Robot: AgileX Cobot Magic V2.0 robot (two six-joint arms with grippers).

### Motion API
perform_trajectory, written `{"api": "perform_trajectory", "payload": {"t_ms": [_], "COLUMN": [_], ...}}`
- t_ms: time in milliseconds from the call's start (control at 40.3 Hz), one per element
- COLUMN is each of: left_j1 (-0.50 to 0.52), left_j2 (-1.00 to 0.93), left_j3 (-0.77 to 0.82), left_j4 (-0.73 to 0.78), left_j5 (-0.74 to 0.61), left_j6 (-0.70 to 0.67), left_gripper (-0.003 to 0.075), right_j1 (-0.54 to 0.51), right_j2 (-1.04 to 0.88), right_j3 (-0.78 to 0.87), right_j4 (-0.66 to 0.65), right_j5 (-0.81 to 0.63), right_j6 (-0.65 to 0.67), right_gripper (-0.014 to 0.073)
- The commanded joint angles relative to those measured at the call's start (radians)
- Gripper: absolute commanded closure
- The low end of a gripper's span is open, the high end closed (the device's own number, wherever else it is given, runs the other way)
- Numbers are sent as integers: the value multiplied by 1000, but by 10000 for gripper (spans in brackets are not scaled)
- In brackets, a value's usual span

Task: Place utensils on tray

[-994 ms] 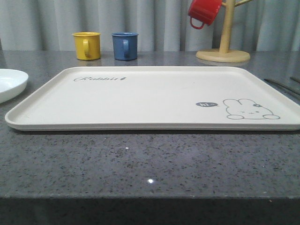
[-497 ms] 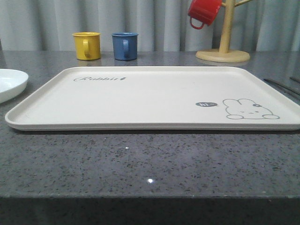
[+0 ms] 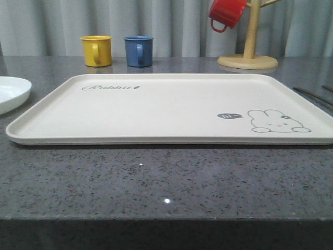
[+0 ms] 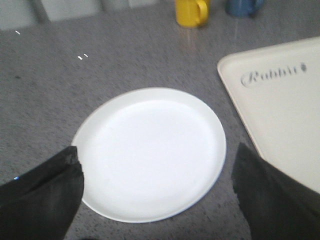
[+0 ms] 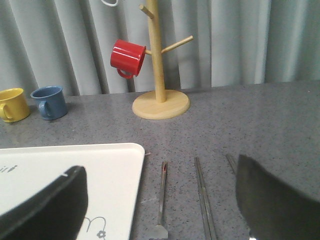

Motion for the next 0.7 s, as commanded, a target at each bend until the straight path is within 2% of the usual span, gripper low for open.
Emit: {"api": "perform_trajectory", "payload": {"t_ms": [0, 149, 273, 447, 671], "left_j1": [-51, -96, -98, -98, -98], "left_j2": [138, 364, 519, 663, 762], "left_j3": [-140, -298, -406, -488, -499], "left_j4": [-9, -8, 2, 54, 54], "left_j5": [110, 324, 450, 486, 486], "left_j6": [24, 68, 77, 77, 77], "left_gripper": [153, 153, 153, 153, 171], "right_j1": [-6, -6, -6, -6, -6], "right_j2": [16, 16, 16, 16, 16], "right_j3": [-37, -37, -37, -37, -37], "right_j4": [1, 1, 1, 1, 1], "right_j5": [-73, -73, -73, -73, -73], "right_j6": [-7, -7, -7, -7, -7], "right_gripper": [-31, -31, -31, -31, -31]}}
